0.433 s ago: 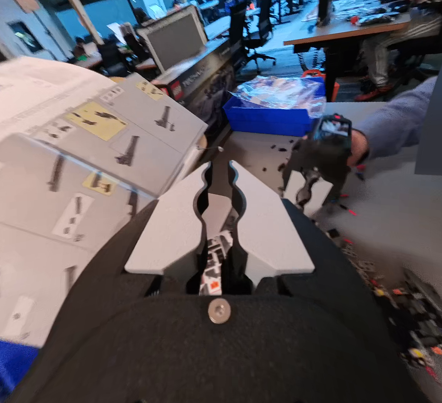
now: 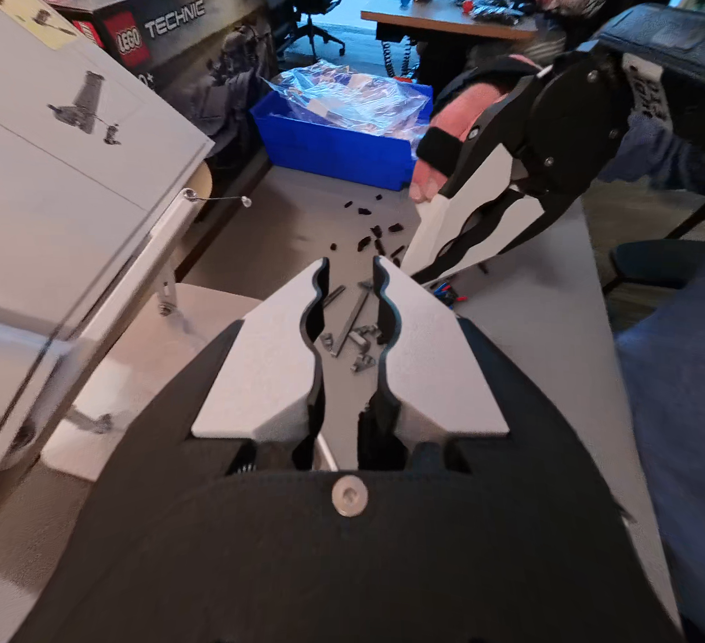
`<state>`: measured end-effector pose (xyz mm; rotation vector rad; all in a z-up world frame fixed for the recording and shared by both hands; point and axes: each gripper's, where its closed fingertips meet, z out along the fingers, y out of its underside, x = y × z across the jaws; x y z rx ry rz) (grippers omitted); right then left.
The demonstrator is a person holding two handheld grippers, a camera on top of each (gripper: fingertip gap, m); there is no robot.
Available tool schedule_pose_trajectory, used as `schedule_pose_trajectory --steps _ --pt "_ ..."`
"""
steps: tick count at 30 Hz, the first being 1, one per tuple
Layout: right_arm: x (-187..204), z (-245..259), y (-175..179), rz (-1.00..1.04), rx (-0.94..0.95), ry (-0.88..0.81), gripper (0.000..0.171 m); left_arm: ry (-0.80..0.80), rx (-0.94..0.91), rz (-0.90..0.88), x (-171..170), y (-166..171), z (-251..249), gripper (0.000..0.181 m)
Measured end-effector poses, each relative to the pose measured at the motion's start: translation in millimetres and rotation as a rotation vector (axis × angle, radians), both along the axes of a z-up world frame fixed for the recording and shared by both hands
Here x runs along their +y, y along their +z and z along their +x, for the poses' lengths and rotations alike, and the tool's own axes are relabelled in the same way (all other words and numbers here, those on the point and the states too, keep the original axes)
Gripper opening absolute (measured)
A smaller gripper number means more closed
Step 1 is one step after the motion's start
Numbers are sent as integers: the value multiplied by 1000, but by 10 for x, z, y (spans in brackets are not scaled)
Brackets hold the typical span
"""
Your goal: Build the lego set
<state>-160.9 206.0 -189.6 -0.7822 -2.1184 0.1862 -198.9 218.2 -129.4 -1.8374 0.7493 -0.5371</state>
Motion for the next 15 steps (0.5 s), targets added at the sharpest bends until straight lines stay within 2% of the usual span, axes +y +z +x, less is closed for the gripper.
schedule_pose_trajectory --steps 1,8,15 --pt "-1 -4 48 28 13 10 6 -8 -17 -6 7 -6 22 20" --pt "-3 -23 341 218 98 59 5 -54 -143 -40 22 27 74 16" --pt "34 -44 460 453 112 81 5 -103 -246 -108 15 10 134 15"
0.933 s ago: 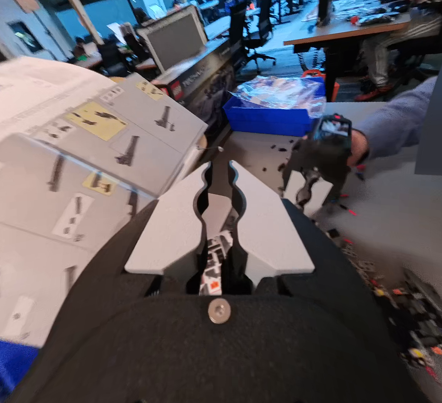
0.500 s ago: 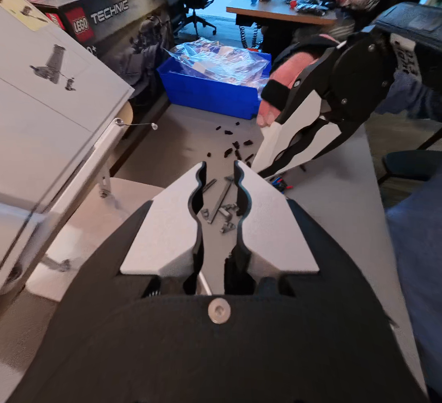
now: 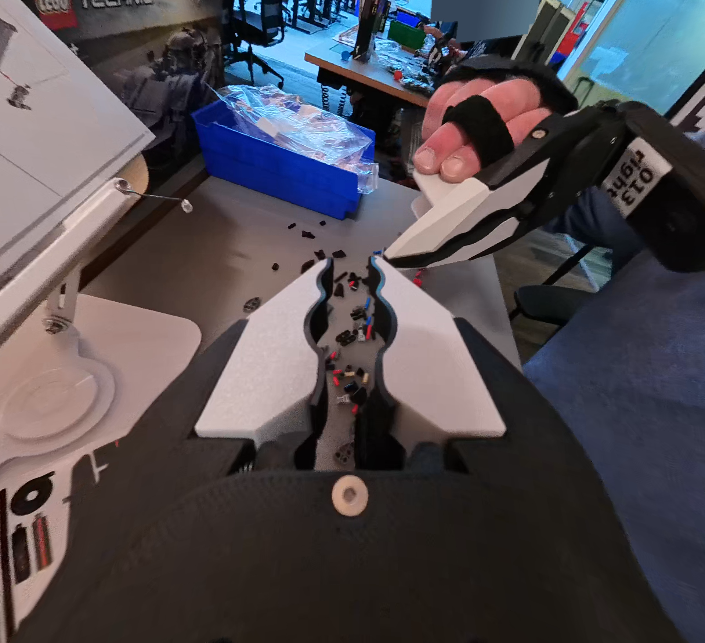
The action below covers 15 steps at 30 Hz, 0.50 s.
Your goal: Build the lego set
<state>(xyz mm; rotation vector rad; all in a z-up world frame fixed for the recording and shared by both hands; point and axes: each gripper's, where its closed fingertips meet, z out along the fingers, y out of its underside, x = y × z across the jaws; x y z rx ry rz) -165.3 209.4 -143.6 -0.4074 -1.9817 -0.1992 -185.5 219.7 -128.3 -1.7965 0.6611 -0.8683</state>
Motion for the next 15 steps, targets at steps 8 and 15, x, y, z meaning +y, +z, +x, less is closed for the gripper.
schedule_pose_trajectory --steps 8,15 --pt "8 19 4 35 -7 9 5 -94 40 2 -97 -78 204 13" --pt "-10 27 -32 14 -11 16 5 -100 50 12 -92 -105 241 0"
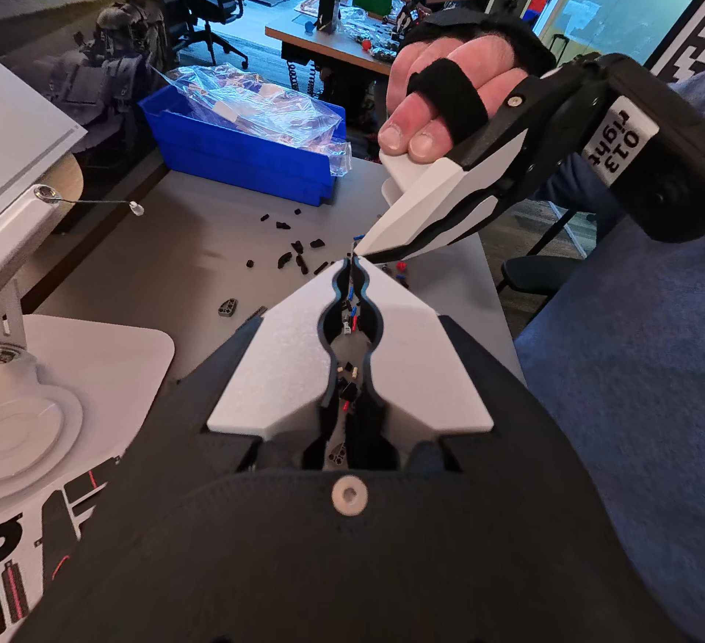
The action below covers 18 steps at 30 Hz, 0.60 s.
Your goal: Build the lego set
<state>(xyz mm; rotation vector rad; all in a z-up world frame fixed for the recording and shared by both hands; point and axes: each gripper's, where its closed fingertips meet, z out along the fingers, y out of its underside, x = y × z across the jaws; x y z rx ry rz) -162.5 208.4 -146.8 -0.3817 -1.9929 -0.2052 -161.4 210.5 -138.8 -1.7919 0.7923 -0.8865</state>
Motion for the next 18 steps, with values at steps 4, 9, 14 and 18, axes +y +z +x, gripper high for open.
schedule_pose_trajectory --steps 4,9,14,18 --pt "-1 8 1 -17 -2 2 5 0 -3 3 2 1 8 0" --pt "-20 11 7 -3 -8 10 5 1 5 -3 8 -21 27 4" --pt "-12 23 31 -13 -4 8 5 -10 11 22 -8 -6 54 0" --pt "3 26 56 -20 9 -1 5 4 14 50 8 17 56 0"
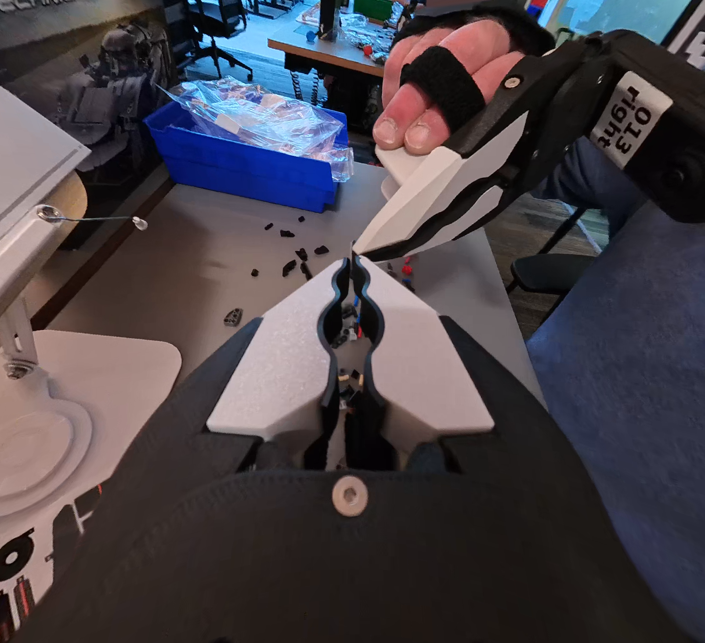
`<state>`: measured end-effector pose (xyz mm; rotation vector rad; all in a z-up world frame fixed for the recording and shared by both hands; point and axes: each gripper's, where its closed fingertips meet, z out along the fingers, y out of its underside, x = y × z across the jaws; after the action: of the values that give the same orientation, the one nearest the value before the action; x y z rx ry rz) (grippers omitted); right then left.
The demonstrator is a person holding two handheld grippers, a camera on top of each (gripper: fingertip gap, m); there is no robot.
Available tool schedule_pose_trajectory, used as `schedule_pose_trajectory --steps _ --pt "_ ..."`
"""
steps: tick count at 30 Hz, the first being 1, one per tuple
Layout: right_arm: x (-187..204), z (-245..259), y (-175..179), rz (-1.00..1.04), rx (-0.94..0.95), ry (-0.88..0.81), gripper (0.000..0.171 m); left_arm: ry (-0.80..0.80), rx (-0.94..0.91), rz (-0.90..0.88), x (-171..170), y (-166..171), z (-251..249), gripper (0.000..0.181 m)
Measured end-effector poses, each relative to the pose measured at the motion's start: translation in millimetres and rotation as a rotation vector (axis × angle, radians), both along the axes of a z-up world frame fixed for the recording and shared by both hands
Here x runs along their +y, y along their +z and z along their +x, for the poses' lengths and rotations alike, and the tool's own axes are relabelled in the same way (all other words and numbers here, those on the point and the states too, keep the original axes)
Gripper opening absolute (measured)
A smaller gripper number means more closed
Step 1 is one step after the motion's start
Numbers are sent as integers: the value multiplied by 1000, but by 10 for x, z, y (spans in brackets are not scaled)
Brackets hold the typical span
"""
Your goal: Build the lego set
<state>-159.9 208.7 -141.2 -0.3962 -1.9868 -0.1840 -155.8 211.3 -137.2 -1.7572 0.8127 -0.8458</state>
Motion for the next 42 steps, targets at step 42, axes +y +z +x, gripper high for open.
schedule_pose_trajectory --steps 42 --pt "79 -119 615 -1080 402 -47 17 250 -207 439 40 677 -36 0"
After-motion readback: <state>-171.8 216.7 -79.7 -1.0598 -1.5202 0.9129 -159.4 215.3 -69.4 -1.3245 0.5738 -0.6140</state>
